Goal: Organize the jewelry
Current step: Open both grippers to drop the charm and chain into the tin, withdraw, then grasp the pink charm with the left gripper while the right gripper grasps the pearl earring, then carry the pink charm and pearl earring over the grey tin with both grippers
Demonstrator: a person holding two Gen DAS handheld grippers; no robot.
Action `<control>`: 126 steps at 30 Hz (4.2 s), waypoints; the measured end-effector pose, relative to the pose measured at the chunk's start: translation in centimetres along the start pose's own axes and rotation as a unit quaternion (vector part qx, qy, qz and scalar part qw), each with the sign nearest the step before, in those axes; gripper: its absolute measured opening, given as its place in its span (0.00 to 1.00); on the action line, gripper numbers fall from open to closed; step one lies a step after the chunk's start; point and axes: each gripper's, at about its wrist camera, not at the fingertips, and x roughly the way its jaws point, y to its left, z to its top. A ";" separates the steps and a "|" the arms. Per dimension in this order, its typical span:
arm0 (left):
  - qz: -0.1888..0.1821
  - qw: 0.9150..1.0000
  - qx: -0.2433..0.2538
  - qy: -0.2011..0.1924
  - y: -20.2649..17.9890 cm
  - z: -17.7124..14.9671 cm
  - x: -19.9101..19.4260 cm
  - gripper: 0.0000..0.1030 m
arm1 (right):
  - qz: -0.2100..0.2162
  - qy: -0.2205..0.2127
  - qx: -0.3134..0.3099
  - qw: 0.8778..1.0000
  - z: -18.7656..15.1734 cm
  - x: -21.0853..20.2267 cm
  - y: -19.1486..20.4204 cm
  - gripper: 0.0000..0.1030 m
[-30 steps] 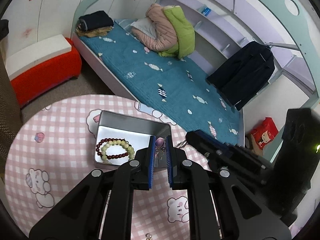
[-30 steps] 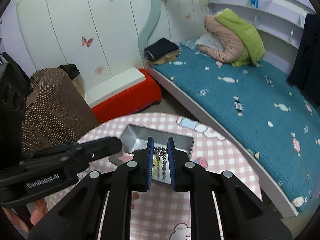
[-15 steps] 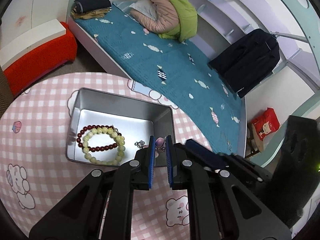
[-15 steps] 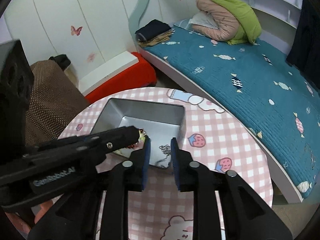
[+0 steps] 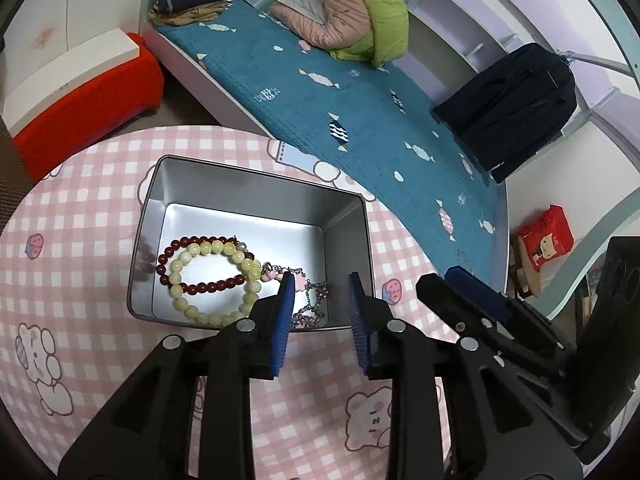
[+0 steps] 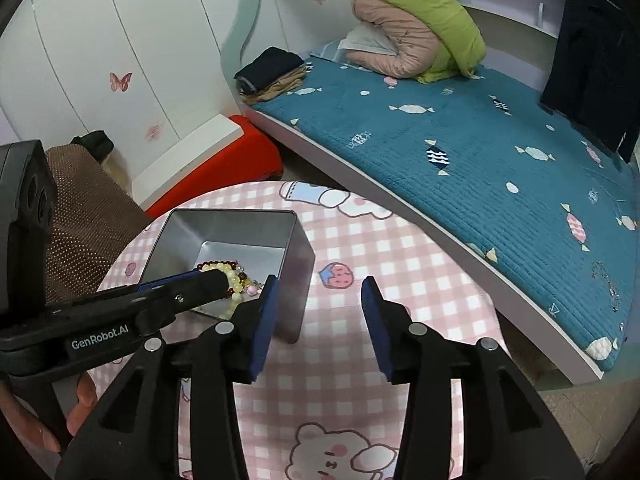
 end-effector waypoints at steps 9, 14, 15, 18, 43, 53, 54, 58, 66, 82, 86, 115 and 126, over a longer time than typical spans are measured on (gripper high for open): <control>0.003 1.000 0.009 -0.010 -0.1 -0.4 -1.6 0.27 | -0.003 -0.006 -0.002 1.000 -0.1 -0.7 0.4 0.40; 0.004 1.000 0.014 -0.015 -0.1 -0.8 -2.8 0.27 | -0.006 -0.015 -0.005 1.000 -0.3 -1.7 1.0 0.40; 0.005 1.000 0.016 -0.016 -0.1 -1.0 -3.1 0.27 | -0.006 -0.017 -0.005 1.000 -0.4 -1.9 1.1 0.40; 0.005 1.000 0.020 -0.018 0.0 -1.4 -3.9 0.27 | -0.009 -0.022 -0.006 1.000 -0.8 -2.6 1.4 0.44; 0.081 0.995 0.040 0.039 5.2 -11.4 -10.2 0.74 | -0.042 0.068 -0.024 0.997 -10.5 -3.4 4.3 0.80; 0.082 0.993 0.023 0.083 6.2 -14.9 -8.6 0.73 | -0.013 0.053 -0.082 0.995 -13.5 -2.9 7.0 0.76; 0.076 0.993 0.016 0.087 6.3 -15.1 -8.4 0.73 | -0.009 0.056 -0.086 0.995 -13.8 -2.7 7.1 0.74; 0.069 0.993 0.010 0.091 6.6 -15.6 -8.2 0.68 | -0.007 0.064 -0.101 0.993 -14.7 -1.9 7.7 0.64; 0.067 0.993 -0.028 0.090 8.3 -15.6 -7.7 0.62 | -0.007 0.078 -0.112 0.991 -16.2 -0.7 8.2 0.49; 0.073 0.991 -0.047 0.103 9.7 -15.1 -6.5 0.38 | -0.001 0.094 -0.135 0.986 -17.2 0.5 9.5 0.09; 0.075 0.990 -0.053 0.112 9.9 -15.0 -5.8 0.29 | -0.006 0.098 -0.130 0.987 -17.1 0.6 9.5 0.09; 0.081 0.993 -0.031 0.075 9.0 -13.0 -7.3 0.10 | -0.016 0.055 -0.117 0.992 -13.2 -1.4 8.7 0.10; 0.070 0.997 -0.013 0.009 6.5 -7.4 -9.7 0.10 | -0.016 -0.012 -0.110 0.994 -7.4 -3.3 7.2 0.10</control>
